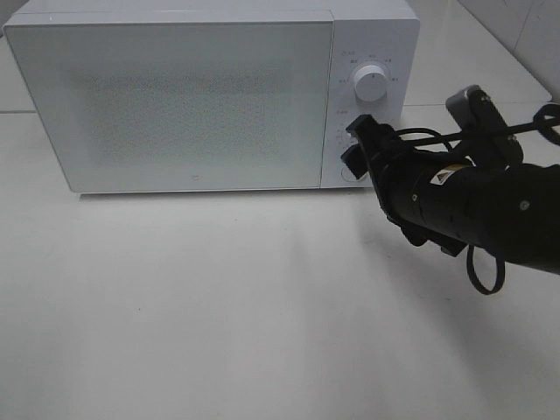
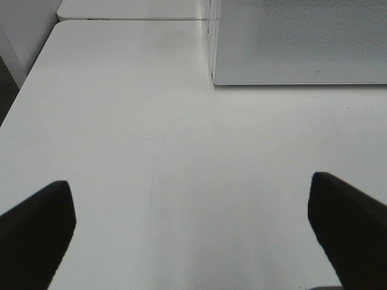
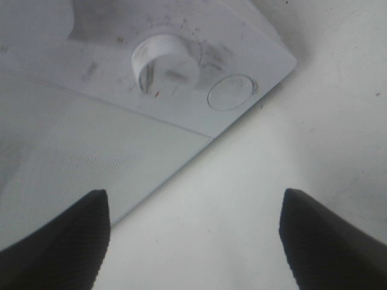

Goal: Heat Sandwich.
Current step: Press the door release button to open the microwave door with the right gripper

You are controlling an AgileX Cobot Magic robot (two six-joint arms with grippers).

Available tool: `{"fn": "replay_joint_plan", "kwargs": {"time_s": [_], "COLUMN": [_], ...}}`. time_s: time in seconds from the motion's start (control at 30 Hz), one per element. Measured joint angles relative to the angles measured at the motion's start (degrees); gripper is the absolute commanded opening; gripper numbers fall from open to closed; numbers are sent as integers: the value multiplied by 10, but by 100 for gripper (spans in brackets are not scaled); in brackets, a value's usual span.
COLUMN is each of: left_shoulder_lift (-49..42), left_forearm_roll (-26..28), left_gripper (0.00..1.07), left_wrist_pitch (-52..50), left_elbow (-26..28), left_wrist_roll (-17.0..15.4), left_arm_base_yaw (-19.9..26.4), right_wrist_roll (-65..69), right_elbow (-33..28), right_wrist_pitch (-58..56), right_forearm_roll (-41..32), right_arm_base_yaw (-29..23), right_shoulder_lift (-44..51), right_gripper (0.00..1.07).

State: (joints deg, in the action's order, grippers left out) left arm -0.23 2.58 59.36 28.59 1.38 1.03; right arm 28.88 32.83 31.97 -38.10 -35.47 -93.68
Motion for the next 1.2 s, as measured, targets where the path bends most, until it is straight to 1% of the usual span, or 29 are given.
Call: {"fn": "replay_joint_plan", "kwargs": {"time_s": [0.07,0.1,0.13,0.2,0.23,0.27,0.3,0.37,0.4,0.47,0.53,0.57,0.63,0.73,0.87,0.9,0.93,1.03,1.07,1.1,1.17,1.2], "left_shoulder_lift": [0,0,0,0,0,0,0,0,0,0,0,0,0,0,0,0,0,0,0,0,0,0], "left_forearm_roll": [0,0,0,0,0,0,0,0,0,0,0,0,0,0,0,0,0,0,0,0,0,0], "left_gripper": [103,103,103,103,103,103,103,103,103,103,103,103,103,103,103,103,103,103,103,103,103,103], "left_wrist_pitch": [0,0,0,0,0,0,0,0,0,0,0,0,0,0,0,0,0,0,0,0,0,0], "left_elbow": [0,0,0,0,0,0,0,0,0,0,0,0,0,0,0,0,0,0,0,0,0,0], "left_wrist_roll": [0,0,0,0,0,0,0,0,0,0,0,0,0,0,0,0,0,0,0,0,0,0], "left_arm_base_yaw": [0,0,0,0,0,0,0,0,0,0,0,0,0,0,0,0,0,0,0,0,0,0], "right_wrist_roll": [-70,-70,-138,-214,-244,-244,-313,-368,-368,-438,-476,-476,-503,-508,-494,-494,-477,-446,-427,-427,-412,-400], "right_elbow": [0,0,0,0,0,0,-1,-1,-1,-1,-1,-1,-1,-1,-1,-1,-1,-1,-1,-1,-1,-1], "right_wrist_pitch": [-37,-37,-66,-101,-115,-115,-150,-183,-183,-240,-276,-276,-326,-358,-439,-439,-471,-524,-555,-555,-582,-609], "right_forearm_roll": [0,0,0,0,0,0,0,0,0,1,1,1,17,38,101,101,131,172,195,195,217,234], "right_arm_base_yaw": [0,0,0,0,0,0,0,0,0,0,0,0,0,0,0,0,0,0,0,0,0,0], "right_shoulder_lift": [18,18,37,54,65,65,83,102,102,129,143,143,162,174,209,209,229,264,288,288,315,345], "right_gripper": [76,76,76,76,76,76,76,76,76,76,76,76,76,76,76,76,76,76,76,76,76,76]}}
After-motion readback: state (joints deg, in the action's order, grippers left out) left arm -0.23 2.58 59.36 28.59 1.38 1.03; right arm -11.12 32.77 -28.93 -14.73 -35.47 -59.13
